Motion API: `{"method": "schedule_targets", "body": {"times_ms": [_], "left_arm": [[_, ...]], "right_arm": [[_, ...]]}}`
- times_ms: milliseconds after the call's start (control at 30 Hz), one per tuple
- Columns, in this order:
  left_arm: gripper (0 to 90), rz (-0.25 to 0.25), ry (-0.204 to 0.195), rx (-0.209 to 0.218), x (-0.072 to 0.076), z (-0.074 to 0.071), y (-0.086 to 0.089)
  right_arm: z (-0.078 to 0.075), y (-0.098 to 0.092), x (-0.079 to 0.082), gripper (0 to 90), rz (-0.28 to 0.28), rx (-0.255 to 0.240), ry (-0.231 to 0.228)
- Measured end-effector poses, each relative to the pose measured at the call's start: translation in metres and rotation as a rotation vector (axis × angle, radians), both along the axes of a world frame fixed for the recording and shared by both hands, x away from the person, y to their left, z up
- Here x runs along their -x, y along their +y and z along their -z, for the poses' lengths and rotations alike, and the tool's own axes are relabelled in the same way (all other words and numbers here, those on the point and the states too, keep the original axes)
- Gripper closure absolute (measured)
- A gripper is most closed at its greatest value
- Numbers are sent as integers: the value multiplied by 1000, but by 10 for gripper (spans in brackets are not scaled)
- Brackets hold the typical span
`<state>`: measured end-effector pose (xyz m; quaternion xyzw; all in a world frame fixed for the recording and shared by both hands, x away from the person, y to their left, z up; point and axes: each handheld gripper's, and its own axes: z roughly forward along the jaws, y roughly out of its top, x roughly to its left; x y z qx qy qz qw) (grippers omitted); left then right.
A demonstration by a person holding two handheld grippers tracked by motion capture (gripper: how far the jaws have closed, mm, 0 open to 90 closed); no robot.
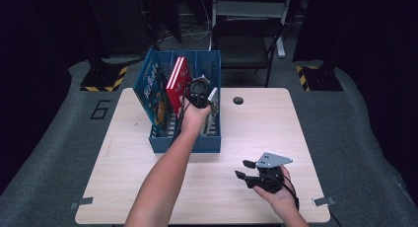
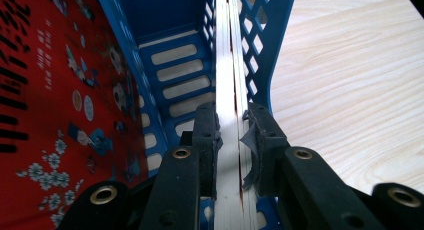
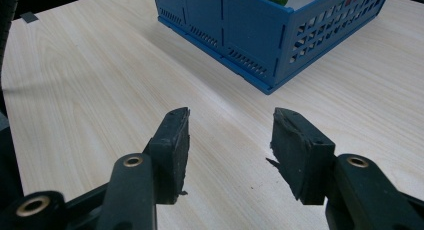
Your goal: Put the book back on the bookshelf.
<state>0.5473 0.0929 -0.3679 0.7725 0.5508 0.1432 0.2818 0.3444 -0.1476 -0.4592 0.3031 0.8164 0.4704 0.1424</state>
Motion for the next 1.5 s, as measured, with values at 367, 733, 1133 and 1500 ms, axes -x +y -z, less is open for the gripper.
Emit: {"method": "schedule_targets", "body": {"times_ms": [367, 733, 1133, 1500], "left_arm": [[768, 1, 9, -13, 1, 13, -2], [765, 12, 22, -27, 10, 21, -3], [730, 53, 30, -6, 16, 24, -4], [647, 78, 26, 21, 24, 17, 0]], "right_arm": [[1, 1, 0, 492, -3, 2, 4], [1, 2, 0, 491, -8, 5, 3], [2, 2, -1, 488, -3, 11, 5], [4, 2, -2, 482, -7, 13, 14]]}}
